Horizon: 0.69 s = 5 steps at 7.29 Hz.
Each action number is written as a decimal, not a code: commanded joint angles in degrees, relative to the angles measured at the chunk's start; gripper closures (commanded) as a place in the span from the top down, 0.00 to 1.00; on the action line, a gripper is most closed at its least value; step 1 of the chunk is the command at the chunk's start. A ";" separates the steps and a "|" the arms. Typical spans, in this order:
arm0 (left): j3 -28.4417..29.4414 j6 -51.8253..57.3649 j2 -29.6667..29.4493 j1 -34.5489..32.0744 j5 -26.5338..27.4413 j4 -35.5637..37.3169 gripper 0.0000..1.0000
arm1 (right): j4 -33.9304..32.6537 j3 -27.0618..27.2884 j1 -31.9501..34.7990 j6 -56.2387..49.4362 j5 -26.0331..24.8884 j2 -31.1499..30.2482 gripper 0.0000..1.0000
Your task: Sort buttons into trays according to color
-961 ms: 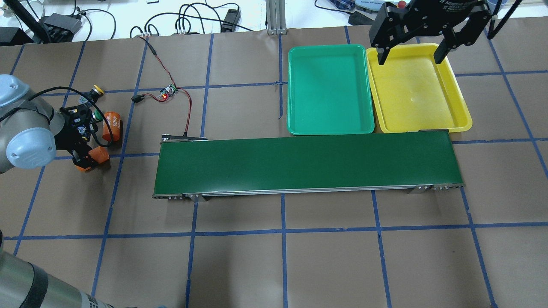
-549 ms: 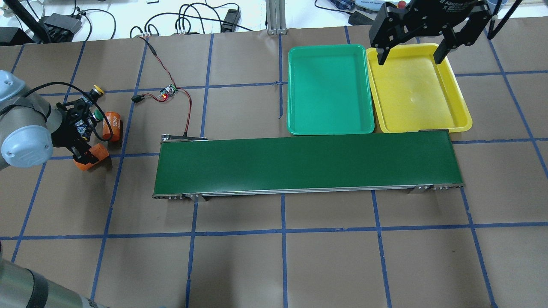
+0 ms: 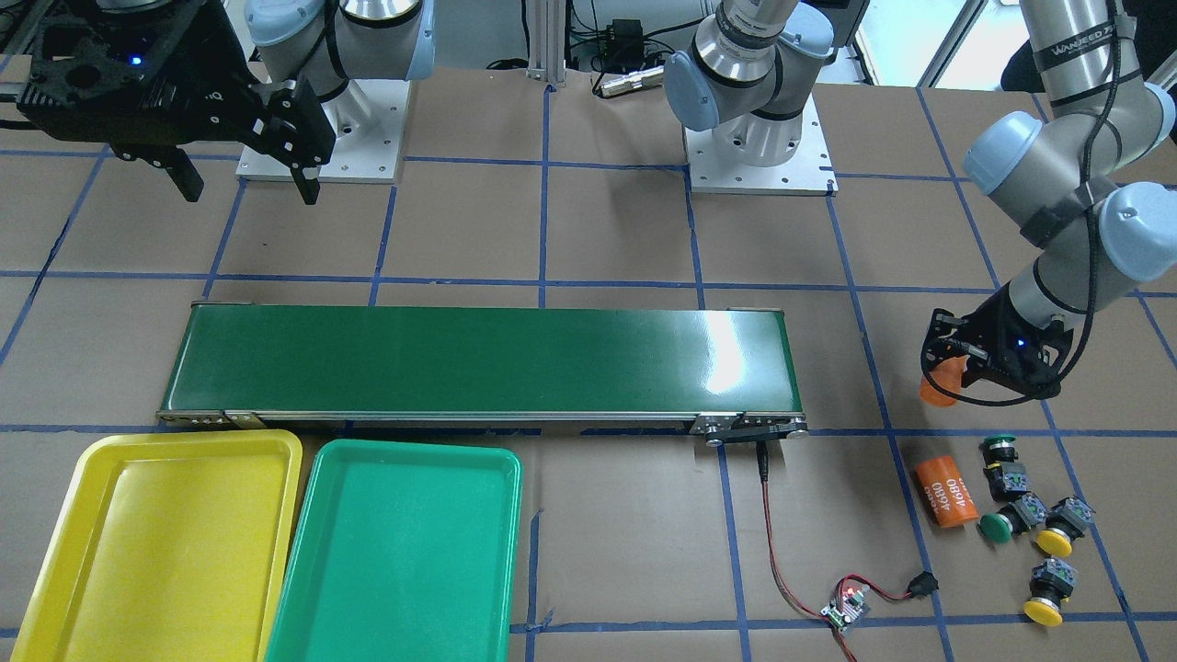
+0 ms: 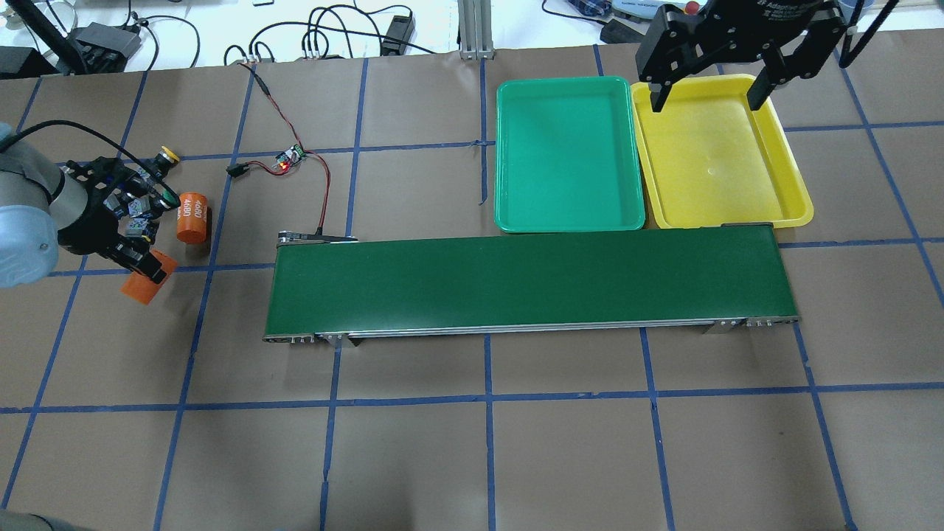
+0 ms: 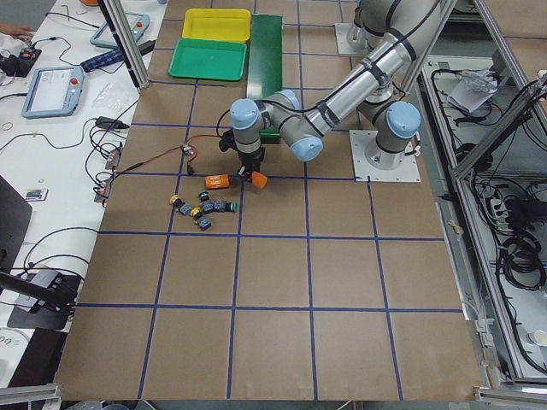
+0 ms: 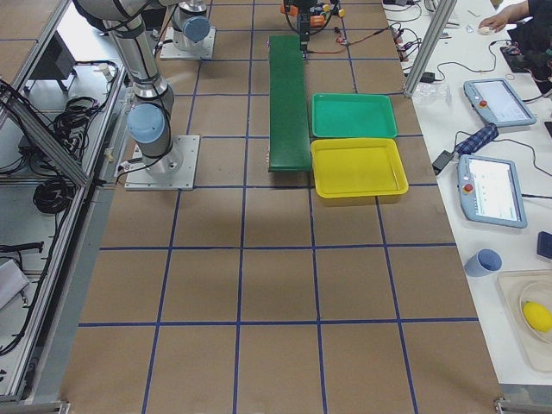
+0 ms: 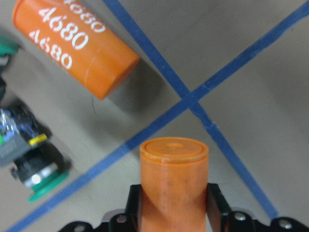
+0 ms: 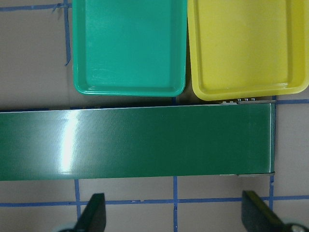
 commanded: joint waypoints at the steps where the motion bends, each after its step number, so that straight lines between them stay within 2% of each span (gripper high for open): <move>1: -1.77 -20.32 6.41 -7.77 -3.36 -4.71 0.00 | 0.03 0.00 -0.02 -0.07 -0.03 -0.08 1.00; 2: -1.96 -29.65 7.13 -13.13 -3.02 -4.54 0.00 | -0.05 0.00 -0.02 -0.50 0.06 0.00 1.00; 4: -2.05 -28.27 6.96 -16.69 -4.06 -4.72 0.00 | 0.03 0.00 0.07 -0.86 0.06 -0.08 1.00; 5: -1.88 -27.64 7.22 -19.14 -6.51 -4.80 0.00 | 0.03 0.09 0.07 -0.77 0.06 -0.08 1.00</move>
